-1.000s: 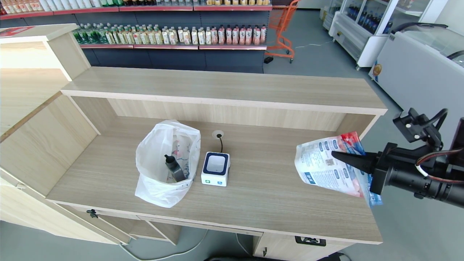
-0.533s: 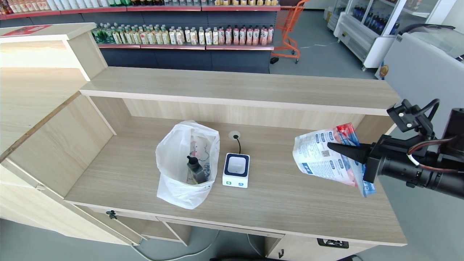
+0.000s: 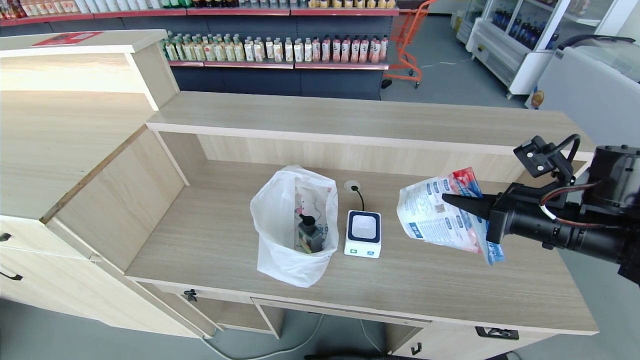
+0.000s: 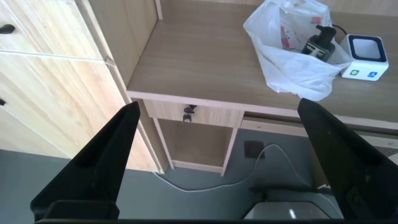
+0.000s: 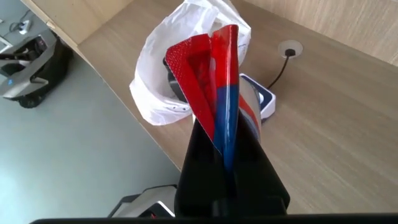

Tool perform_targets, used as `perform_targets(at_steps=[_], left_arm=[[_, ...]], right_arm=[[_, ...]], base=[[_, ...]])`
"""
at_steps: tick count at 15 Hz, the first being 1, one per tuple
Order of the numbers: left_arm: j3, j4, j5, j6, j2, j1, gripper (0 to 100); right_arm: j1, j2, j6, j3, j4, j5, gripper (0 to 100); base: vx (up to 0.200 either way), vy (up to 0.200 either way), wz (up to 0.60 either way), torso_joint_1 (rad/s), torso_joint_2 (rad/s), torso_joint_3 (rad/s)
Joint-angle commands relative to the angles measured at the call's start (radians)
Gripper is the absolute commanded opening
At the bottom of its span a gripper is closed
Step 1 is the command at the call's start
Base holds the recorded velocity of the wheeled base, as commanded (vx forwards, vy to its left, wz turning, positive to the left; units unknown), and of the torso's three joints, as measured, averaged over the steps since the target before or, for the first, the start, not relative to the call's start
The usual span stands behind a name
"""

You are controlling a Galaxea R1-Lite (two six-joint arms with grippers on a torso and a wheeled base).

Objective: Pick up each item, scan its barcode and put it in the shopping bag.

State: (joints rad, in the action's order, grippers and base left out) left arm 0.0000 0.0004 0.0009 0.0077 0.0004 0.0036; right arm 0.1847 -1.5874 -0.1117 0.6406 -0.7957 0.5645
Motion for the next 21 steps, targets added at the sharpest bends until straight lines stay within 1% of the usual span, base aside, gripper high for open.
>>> perform_targets(at_steps=[1,8,9,13,15,16,17,19,21], left_arm=[[0.0,0.0,-0.001,0.003,0.0,0.001,100],[0.0,0.0,-0.001,0.003,0.0,0.001,100],[0.0,0.0,0.001,-0.002,0.0,0.001,100],[0.0,0.0,0.001,-0.002,0.0,0.001,100],[0.0,0.0,0.001,-0.002,0.0,-0.001,100],[0.0,0.0,0.001,-0.002,0.0,0.001,100],[0.0,0.0,-0.001,-0.002,0.0,-0.001,100],[0.0,0.0,0.001,-0.002,0.0,-0.001,100],[0.0,0.0,0.001,-0.002,0.0,-0.001,100]], right_arm=[[0.001,-0.016,0.001,0.001,0.0,0.002,0],[0.002,-0.075,-0.002,-0.003,-0.002,0.003,0],[0.006,-0.091,-0.005,-0.007,-0.002,0.003,0],[0.036,-0.135,-0.022,-0.013,-0.003,0.005,0],[0.042,-0.157,-0.074,-0.021,-0.002,0.005,0],[0.044,-0.189,-0.172,-0.047,-0.003,0.015,0],[0.044,-0.197,-0.21,-0.062,-0.003,0.035,0],[0.047,-0.21,-0.276,-0.085,-0.003,0.045,0],[0.058,-0.221,-0.312,-0.095,-0.003,0.051,0]], base=[[0.2,0.0,0.0,0.002,0.0,0.002],[0.2,0.0,0.0,0.004,0.0,0.006],[0.2,0.0,0.0,0.017,0.01,-0.007],[0.0,0.0,0.0,0.0,0.0,0.0],[0.0,0.0,0.0,0.0,0.0,0.0],[0.0,0.0,0.0,0.0,0.0,0.0],[0.0,0.0,0.0,0.0,0.0,0.0],[0.0,0.0,0.0,0.0,0.0,0.0],[0.0,0.0,0.0,0.0,0.0,0.0]])
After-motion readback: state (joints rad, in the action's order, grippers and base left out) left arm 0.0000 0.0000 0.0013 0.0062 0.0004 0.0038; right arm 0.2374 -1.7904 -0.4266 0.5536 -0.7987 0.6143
